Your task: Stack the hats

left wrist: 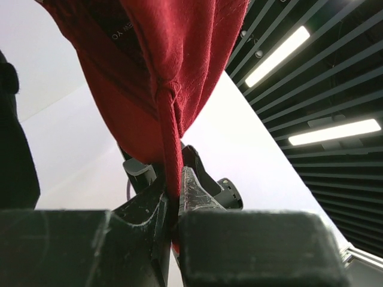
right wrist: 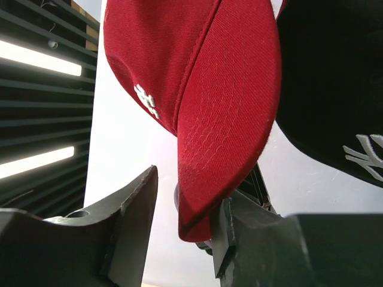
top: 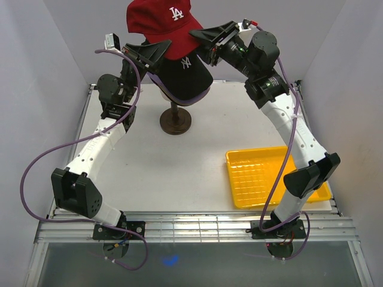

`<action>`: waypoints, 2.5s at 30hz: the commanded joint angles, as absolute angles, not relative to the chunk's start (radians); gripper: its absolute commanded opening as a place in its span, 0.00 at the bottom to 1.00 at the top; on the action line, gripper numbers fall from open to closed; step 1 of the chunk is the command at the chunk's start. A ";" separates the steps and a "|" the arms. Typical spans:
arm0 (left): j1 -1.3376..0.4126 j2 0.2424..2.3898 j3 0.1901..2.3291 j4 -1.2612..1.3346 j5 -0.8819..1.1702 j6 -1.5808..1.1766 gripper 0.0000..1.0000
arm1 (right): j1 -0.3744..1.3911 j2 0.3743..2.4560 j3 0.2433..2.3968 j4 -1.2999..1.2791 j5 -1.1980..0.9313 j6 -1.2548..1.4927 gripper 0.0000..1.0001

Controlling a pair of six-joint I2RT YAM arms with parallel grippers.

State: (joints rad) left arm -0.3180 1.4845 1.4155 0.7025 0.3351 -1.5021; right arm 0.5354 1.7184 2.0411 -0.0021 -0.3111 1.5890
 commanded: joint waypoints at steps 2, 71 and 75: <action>-0.324 1.428 1.387 0.727 0.394 -1.462 0.00 | 0.552 1.704 2.063 0.049 -0.276 1.586 0.43; -0.184 1.177 1.753 -0.256 0.385 -0.982 0.52 | 0.489 1.626 1.712 0.452 -0.407 1.749 0.08; -0.184 1.200 1.749 -0.249 0.391 -0.977 0.52 | 0.485 1.621 1.680 0.486 -0.433 1.770 0.08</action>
